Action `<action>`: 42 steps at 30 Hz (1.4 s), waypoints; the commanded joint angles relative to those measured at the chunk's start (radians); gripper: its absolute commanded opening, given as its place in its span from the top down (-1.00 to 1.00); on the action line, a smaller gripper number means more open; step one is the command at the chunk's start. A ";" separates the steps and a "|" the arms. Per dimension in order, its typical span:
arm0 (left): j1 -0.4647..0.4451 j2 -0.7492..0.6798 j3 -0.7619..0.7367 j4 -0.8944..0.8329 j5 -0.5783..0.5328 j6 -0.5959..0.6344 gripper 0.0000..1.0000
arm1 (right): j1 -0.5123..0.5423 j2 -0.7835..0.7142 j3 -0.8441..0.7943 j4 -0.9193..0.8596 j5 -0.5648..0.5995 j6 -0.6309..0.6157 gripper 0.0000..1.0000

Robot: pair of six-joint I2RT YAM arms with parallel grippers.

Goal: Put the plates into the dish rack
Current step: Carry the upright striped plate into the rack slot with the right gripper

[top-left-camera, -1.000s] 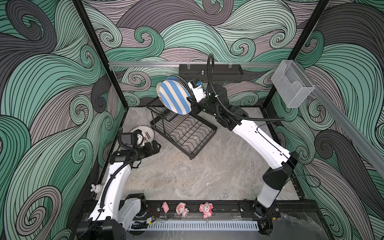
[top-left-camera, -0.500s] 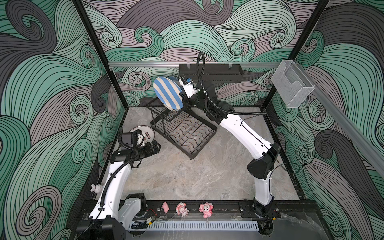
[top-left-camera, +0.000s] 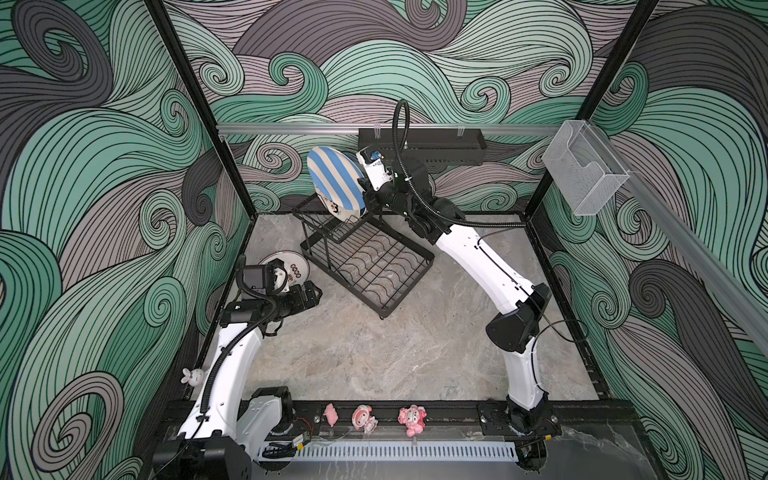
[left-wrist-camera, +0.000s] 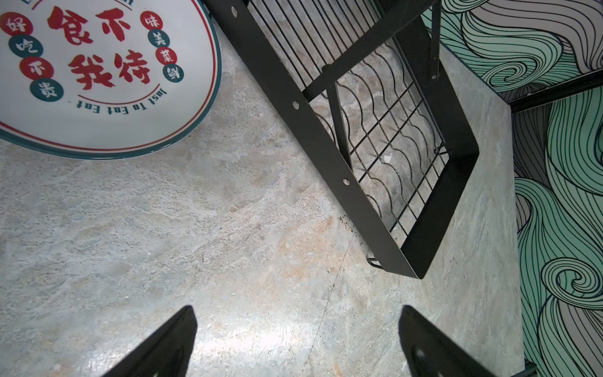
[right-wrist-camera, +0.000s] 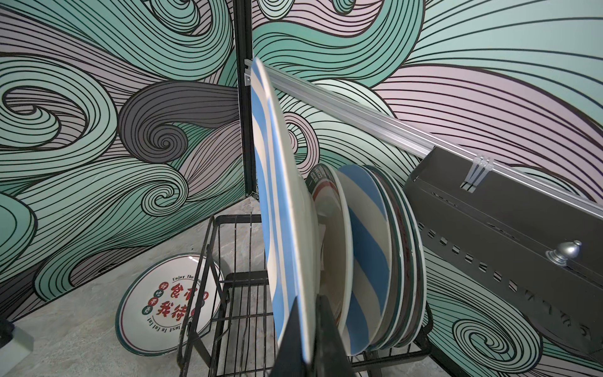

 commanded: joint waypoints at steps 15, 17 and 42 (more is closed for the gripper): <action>0.006 0.002 0.006 -0.013 -0.001 0.020 -0.97 | -0.012 0.032 -0.007 0.061 0.026 0.025 1.00; 0.007 0.001 0.005 -0.013 -0.001 0.019 -0.97 | -0.013 0.030 -0.018 0.064 0.020 0.033 1.00; 0.007 0.004 0.005 -0.014 -0.003 0.018 -0.97 | -0.001 0.136 0.059 0.036 0.074 0.056 1.00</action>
